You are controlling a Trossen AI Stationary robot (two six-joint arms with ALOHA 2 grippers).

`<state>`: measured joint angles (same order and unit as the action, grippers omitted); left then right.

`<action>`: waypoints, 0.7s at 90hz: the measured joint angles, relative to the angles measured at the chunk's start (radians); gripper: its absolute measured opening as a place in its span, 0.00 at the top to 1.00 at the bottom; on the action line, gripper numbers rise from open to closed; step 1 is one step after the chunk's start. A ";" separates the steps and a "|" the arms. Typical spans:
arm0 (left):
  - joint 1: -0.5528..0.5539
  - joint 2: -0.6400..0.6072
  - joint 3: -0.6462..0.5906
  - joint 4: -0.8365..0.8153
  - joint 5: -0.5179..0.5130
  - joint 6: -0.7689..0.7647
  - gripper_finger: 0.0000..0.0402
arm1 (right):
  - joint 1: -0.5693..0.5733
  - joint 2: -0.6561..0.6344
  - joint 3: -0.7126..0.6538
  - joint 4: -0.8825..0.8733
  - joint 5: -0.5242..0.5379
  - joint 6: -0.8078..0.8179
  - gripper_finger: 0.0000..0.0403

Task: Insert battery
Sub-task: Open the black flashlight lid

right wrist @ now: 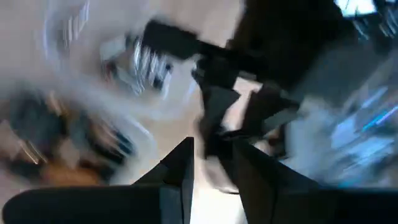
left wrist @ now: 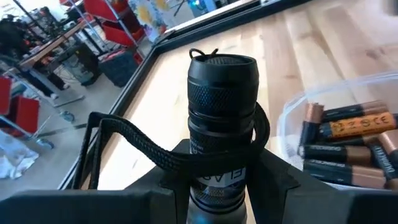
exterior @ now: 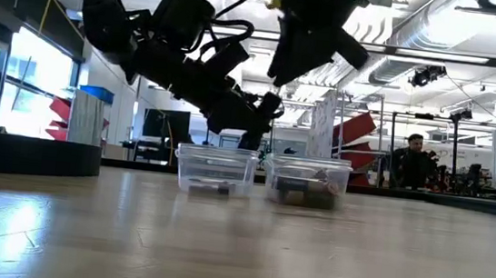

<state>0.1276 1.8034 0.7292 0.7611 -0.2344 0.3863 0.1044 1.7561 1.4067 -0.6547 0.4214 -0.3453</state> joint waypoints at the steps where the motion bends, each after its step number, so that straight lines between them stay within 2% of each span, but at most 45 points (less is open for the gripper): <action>1: 0.000 0.000 0.000 0.000 0.000 0.000 0.76 | -0.002 0.000 0.000 0.000 -0.012 0.033 0.80; 9: 0.000 0.000 0.000 0.000 -0.001 -0.006 0.76 | -0.015 0.000 0.000 0.000 -0.049 0.259 0.77; 17: 0.000 0.000 0.000 0.000 -0.013 -0.007 0.76 | -0.015 0.000 0.000 -0.002 -0.049 0.402 0.71; 43: 0.000 0.001 0.000 0.002 -0.015 -0.007 0.76 | -0.057 -0.011 0.000 -0.070 0.085 0.953 0.45; 55: 0.000 0.001 0.000 0.003 -0.016 -0.007 0.76 | -0.110 -0.011 0.000 -0.078 0.065 1.244 0.39; 63: 0.000 0.001 0.000 0.001 -0.024 -0.008 0.76 | -0.150 -0.011 0.000 -0.090 0.020 1.347 0.38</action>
<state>0.1281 1.8049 0.7288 0.7619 -0.2581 0.3788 -0.0452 1.7447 1.4067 -0.7446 0.4414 1.0016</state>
